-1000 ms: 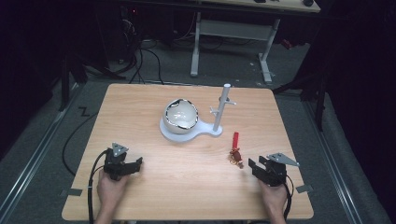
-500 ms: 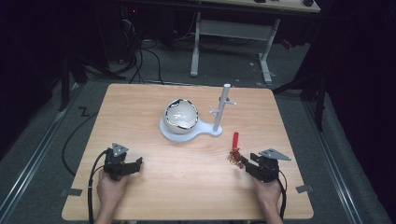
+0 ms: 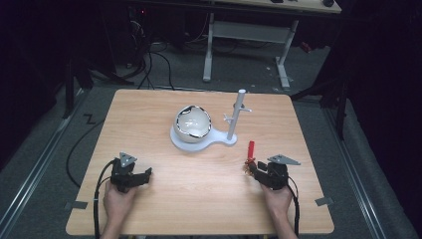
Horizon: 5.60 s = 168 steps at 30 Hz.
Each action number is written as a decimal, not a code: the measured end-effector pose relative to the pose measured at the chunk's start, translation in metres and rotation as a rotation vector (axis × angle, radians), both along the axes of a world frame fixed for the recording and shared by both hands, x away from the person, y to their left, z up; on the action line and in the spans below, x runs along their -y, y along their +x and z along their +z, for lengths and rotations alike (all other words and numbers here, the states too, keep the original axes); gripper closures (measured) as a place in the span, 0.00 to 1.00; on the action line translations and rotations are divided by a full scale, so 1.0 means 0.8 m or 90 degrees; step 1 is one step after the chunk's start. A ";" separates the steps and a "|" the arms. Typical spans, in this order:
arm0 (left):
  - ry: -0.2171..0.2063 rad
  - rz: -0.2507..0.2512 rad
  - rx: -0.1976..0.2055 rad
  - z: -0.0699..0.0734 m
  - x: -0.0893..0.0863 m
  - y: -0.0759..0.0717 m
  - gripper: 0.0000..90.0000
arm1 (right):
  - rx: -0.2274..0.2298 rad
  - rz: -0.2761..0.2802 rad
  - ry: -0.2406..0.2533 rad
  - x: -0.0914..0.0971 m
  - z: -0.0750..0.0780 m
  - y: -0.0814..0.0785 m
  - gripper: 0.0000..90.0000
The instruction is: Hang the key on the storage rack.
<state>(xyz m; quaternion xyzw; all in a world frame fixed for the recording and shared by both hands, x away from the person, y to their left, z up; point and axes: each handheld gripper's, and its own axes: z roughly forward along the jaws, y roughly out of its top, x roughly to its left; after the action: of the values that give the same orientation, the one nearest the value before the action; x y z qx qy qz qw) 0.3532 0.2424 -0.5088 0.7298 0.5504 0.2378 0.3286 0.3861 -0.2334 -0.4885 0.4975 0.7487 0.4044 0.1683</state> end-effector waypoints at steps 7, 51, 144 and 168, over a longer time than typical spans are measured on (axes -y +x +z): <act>0.001 0.000 0.000 0.000 0.000 0.000 0.22 | -0.019 0.005 -0.003 -0.004 -0.008 0.006 0.68; 0.001 0.002 0.001 0.000 0.000 0.000 0.22 | 0.108 0.029 0.021 0.021 0.076 -0.010 0.75; -0.005 0.003 0.001 0.000 -0.001 0.000 0.22 | 0.211 0.090 0.047 -0.006 0.224 0.046 0.75; -0.008 0.002 0.001 0.000 -0.001 0.000 0.22 | 0.184 0.080 0.044 -0.019 0.216 0.067 0.75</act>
<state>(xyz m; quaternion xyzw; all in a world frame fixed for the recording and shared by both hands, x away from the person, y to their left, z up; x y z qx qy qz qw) 0.3532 0.2433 -0.5088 0.7265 0.5529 0.2358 0.3331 0.4395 -0.2184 -0.3154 0.3915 0.7322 0.5070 0.2314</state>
